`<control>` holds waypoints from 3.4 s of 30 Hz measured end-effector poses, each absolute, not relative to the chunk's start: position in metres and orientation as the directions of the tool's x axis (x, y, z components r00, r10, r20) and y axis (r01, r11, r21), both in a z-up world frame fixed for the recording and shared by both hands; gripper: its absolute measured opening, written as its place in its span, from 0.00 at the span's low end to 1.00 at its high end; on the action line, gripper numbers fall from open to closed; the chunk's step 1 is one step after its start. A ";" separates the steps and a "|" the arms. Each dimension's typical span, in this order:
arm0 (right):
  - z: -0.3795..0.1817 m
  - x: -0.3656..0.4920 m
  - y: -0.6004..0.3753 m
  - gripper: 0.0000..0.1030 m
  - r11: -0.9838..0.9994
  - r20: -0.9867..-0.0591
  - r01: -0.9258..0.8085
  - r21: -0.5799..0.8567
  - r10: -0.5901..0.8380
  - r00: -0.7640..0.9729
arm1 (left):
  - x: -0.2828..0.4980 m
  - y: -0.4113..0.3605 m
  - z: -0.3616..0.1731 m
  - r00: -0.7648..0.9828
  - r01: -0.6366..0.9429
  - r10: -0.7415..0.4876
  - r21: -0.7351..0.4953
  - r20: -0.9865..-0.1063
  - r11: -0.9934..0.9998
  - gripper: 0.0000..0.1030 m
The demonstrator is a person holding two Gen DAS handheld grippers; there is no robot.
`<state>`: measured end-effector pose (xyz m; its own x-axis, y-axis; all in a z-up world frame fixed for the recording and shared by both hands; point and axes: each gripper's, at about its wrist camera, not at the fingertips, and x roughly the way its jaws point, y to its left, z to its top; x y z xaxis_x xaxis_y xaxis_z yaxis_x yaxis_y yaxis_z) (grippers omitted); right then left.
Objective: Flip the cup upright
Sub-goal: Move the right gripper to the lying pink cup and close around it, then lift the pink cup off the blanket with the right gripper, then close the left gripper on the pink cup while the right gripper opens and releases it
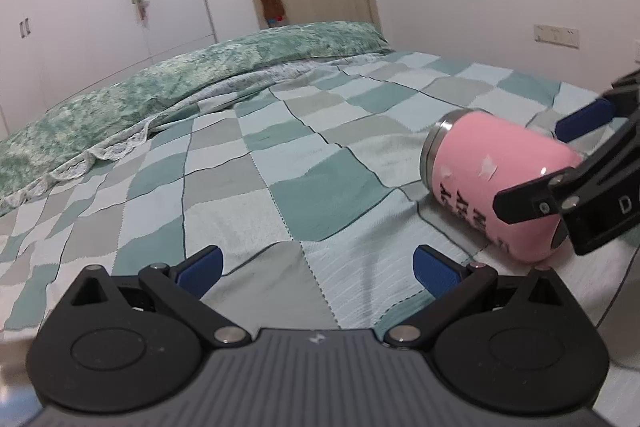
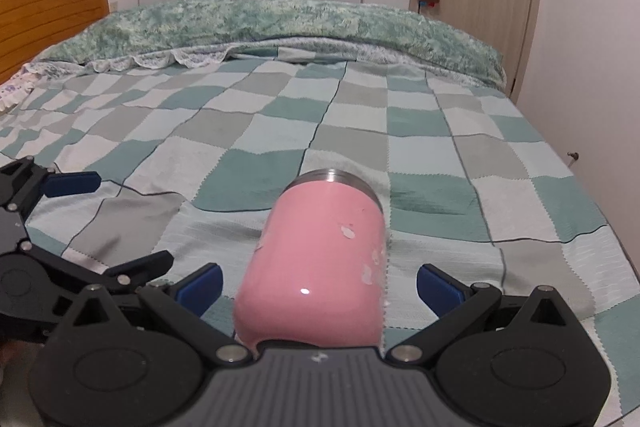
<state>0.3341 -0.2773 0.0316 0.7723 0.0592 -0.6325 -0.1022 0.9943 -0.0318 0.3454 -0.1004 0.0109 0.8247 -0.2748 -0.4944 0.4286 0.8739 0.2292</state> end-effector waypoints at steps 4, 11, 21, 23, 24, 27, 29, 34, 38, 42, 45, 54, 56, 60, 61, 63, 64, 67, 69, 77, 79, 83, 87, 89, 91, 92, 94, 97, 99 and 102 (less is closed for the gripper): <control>0.026 0.347 -0.271 1.00 0.995 -0.656 -0.085 -0.051 0.031 0.754 | 0.352 -0.097 0.007 0.809 0.460 -0.296 0.231 -0.508 0.858 1.00; 0.019 0.373 -0.271 1.00 0.998 -0.711 -0.055 -0.025 0.021 0.703 | 0.364 -0.094 0.005 0.770 0.501 -0.325 0.206 -0.548 0.840 1.00; 0.022 0.378 -0.280 0.81 0.997 -0.734 -0.054 0.057 0.078 0.675 | 0.357 -0.092 0.010 0.771 0.502 -0.330 0.202 -0.544 0.841 1.00; 0.024 0.375 -0.281 0.81 0.997 -0.729 -0.056 0.060 0.082 0.679 | 0.353 -0.093 0.014 0.776 0.502 -0.332 0.206 -0.536 0.840 1.00; 0.025 0.373 -0.281 0.81 0.996 -0.727 -0.055 0.067 0.086 0.682 | 0.350 -0.093 0.016 0.777 0.503 -0.334 0.207 -0.533 0.839 1.00; 0.030 0.365 -0.282 0.81 0.995 -0.719 -0.049 0.086 0.096 0.688 | 0.340 -0.093 0.022 0.782 0.504 -0.338 0.212 -0.525 0.837 1.00; 0.036 0.358 -0.282 0.81 0.994 -0.710 -0.044 0.095 0.099 0.697 | 0.331 -0.092 0.028 0.785 0.502 -0.338 0.212 -0.519 0.839 1.00; 0.057 0.330 -0.276 0.81 0.993 -0.684 -0.060 0.105 0.115 0.720 | 0.307 -0.087 0.043 0.792 0.493 -0.334 0.211 -0.511 0.844 1.00; 0.072 0.301 -0.270 0.81 0.991 -0.671 -0.065 0.118 0.128 0.730 | 0.283 -0.077 0.056 0.799 0.472 -0.328 0.188 -0.504 0.861 1.00; 0.081 0.269 -0.260 0.81 0.988 -0.667 -0.081 0.133 0.150 0.730 | 0.253 -0.067 0.066 0.804 0.457 -0.319 0.177 -0.503 0.872 1.00; 0.082 0.243 -0.253 0.81 0.985 -0.669 -0.093 0.143 0.166 0.725 | 0.227 -0.059 0.072 0.812 0.441 -0.308 0.177 -0.495 0.880 1.00; 0.047 0.192 -0.242 0.81 0.982 -0.727 -0.078 0.174 0.181 0.662 | 0.162 -0.038 0.069 0.815 0.395 -0.267 0.156 -0.515 0.905 1.00; 0.035 0.187 -0.241 0.81 0.983 -0.741 -0.065 0.174 0.174 0.649 | 0.148 -0.033 0.066 0.815 0.382 -0.259 0.146 -0.518 0.912 1.00; 0.019 0.179 -0.240 0.81 0.982 -0.736 -0.044 0.186 0.169 0.655 | 0.128 -0.031 0.063 0.817 0.366 -0.242 0.147 -0.524 0.919 1.00; 0.019 0.178 -0.241 0.81 0.981 -0.736 -0.045 0.188 0.171 0.655 | 0.124 -0.031 0.063 0.818 0.363 -0.237 0.150 -0.525 0.919 1.00; 0.020 0.180 -0.245 0.81 0.978 -0.737 -0.041 0.206 0.182 0.650 | 0.117 -0.031 0.065 0.820 0.355 -0.228 0.154 -0.525 0.922 1.00; 0.020 0.179 -0.247 0.81 0.977 -0.736 -0.040 0.212 0.186 0.651 | 0.114 -0.032 0.066 0.821 0.350 -0.224 0.153 -0.525 0.924 1.00; 0.023 0.175 -0.247 0.82 0.978 -0.724 -0.071 0.197 0.194 0.662 | 0.105 -0.032 0.070 0.823 0.337 -0.219 0.141 -0.525 0.931 1.00; 0.033 0.159 -0.251 0.93 0.973 -0.667 -0.121 0.195 0.222 0.711 | 0.099 -0.032 0.073 0.825 0.331 -0.217 0.133 -0.522 0.934 1.00; 0.063 0.092 -0.298 1.00 0.963 -0.456 -0.232 0.138 0.270 0.848 | 0.088 -0.054 0.084 0.809 0.322 -0.234 0.072 -0.539 0.944 1.00; 0.061 0.084 -0.314 1.00 0.965 -0.444 -0.235 0.112 0.261 0.857 | 0.090 -0.065 0.085 0.803 0.316 -0.236 0.057 -0.547 0.947 1.00; 0.055 0.072 -0.337 1.00 0.974 -0.420 -0.223 0.041 0.219 0.880 | 0.101 -0.095 0.085 0.774 0.318 -0.252 0.013 -0.582 0.948 1.00; 0.045 0.067 -0.362 1.00 0.978 -0.411 -0.208 0.009 0.193 0.891 | 0.120 -0.122 0.084 0.741 0.313 -0.271 -0.042 -0.615 0.949 1.00; 0.039 0.068 -0.372 1.00 0.980 -0.408 -0.200 0.004 0.184 0.894 | 0.131 -0.134 0.082 0.720 0.303 -0.270 -0.061 -0.640 0.951 1.00; 0.033 0.071 -0.380 1.00 0.980 -0.407 -0.197 0.011 0.184 0.895 | 0.144 -0.147 0.079 0.696 0.280 -0.250 -0.066 -0.673 0.958 1.00; 0.030 0.074 -0.384 1.00 0.981 -0.406 -0.195 0.015 0.185 0.895 | 0.151 -0.152 0.077 0.684 0.270 -0.241 -0.069 -0.688 0.960 1.00; 0.024 0.080 -0.391 1.00 0.980 -0.403 -0.196 0.021 0.188 0.896 | 0.166 -0.163 0.072 0.651 0.235 -0.215 -0.075 -0.728 0.969 1.00; 0.016 0.090 -0.398 1.00 0.979 -0.399 -0.203 0.017 0.193 0.897 | 0.188 -0.176 0.067 0.604 0.201 -0.192 -0.085 -0.774 0.976 1.00; 0.011 0.094 -0.400 1.00 0.978 -0.396 -0.207 0.021 0.199 0.896 | 0.197 -0.184 0.062 0.579 0.183 -0.170 -0.077 -0.798 0.980 1.00; 0.004 0.105 -0.405 1.00 0.975 -0.396 -0.220 0.041 0.218 0.892 | 0.208 -0.191 0.053 0.544 0.159 -0.145 -0.069 -0.827 0.985 1.00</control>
<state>0.1049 -0.4049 0.0042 0.8920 0.2181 -0.3959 -0.2202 0.9746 0.0407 0.2081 -0.1905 0.0535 0.5436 -0.1453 -0.8267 0.1590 0.9849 -0.0685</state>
